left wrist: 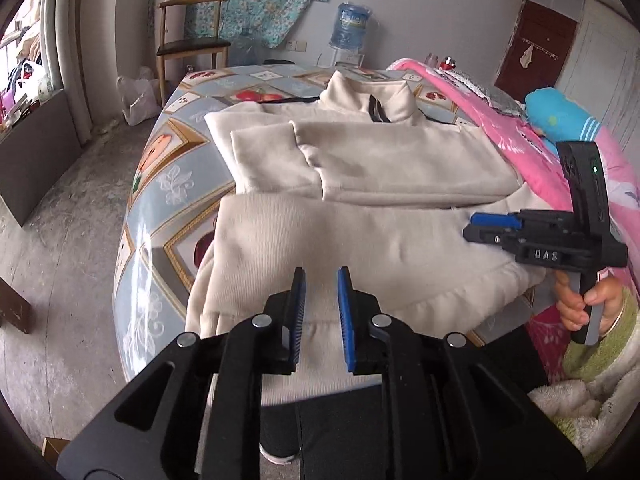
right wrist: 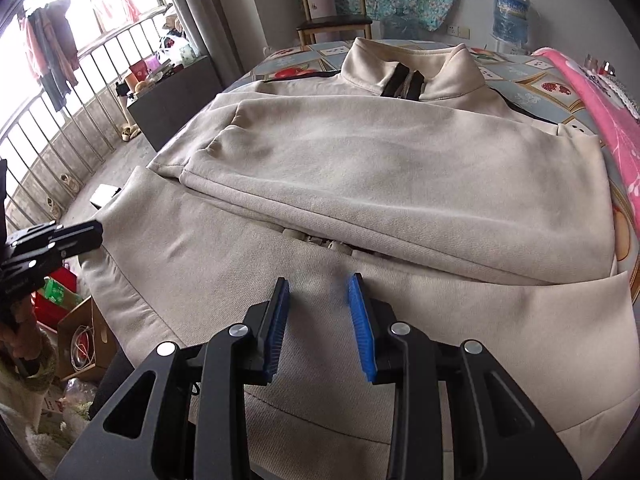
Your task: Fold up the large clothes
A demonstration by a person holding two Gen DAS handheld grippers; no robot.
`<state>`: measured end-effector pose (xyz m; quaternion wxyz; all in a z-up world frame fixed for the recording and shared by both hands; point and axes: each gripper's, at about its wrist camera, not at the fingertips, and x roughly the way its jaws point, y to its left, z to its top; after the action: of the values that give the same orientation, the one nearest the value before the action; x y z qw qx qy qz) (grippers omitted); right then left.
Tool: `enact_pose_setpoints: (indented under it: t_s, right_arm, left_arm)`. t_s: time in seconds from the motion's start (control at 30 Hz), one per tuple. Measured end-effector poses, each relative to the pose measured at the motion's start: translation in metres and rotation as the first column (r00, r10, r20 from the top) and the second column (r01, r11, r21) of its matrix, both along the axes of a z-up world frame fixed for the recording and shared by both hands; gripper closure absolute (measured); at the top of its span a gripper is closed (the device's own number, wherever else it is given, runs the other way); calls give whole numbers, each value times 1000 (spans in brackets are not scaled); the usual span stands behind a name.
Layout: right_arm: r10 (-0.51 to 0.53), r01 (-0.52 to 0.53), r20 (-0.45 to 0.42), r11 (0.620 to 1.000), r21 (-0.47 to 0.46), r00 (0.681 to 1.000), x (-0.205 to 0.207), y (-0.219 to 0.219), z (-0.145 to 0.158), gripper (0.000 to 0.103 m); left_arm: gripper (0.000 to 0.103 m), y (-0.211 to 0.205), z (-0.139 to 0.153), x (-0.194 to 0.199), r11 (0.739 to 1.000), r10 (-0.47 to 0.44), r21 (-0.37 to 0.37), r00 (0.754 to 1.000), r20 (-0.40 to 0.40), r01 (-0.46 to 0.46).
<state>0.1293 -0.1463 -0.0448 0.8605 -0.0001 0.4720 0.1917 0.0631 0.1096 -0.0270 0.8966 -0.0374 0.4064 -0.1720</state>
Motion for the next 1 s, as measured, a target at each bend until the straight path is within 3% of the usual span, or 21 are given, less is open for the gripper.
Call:
enact_pose_setpoints:
  t_s: [0.1,0.13,0.17,0.27,0.37,0.47,0.67,0.77,0.83,0.87,1.0]
  right_arm:
    - [-4,4,1,1000,-2,1000,0,0,0,72]
    - [-4,4,0,1000,-2,1000,0,0,0,72]
    - [-4,4,2,1000,-1,1000,0,0,0,72]
    - [-5,5,5,1000,-1,1000,0,0,-1,72]
    - [-4,4,6,1000,-1,1000,-1,1,-1,72]
    - [0,0,4,1000,0,1000,-1,1,-1,72]
    - [-3,3,7,1000,7,1000,-1,0,-2,72]
    - [-4,4,12,1000,9,1000,-2,0,-2,72]
    - [-3,3,12,1000,12,1000,-2,0,-2,72]
    - [0,0,12,1000,12,1000,-2,-1,-2,72]
    - [5,-5,7,1000,30,1000,-1,-3,-2,72]
  left_arm:
    - [87,1,-17,32,998,60,11,996,-62,-59]
    - [94,6,-26,41,995,97,36,991,-94,-94]
    - [101,14,-26,42,992,124,20,989,-85,-123]
    - [101,34,-26,42,984,158,-67,978,-133,-168]
    - [101,34,-19,37,983,182,-1,981,-72,-182]
    - [101,37,-20,43,980,198,26,978,-65,-196]
    - [101,24,-24,26,972,160,169,987,23,-162]
    - [99,31,-26,5,972,164,166,986,40,-168]
    - [83,38,-25,-8,960,199,188,978,64,-207]
    - [80,44,-22,-14,953,225,191,971,77,-236]
    - [81,59,-6,-33,941,277,169,955,104,-292]
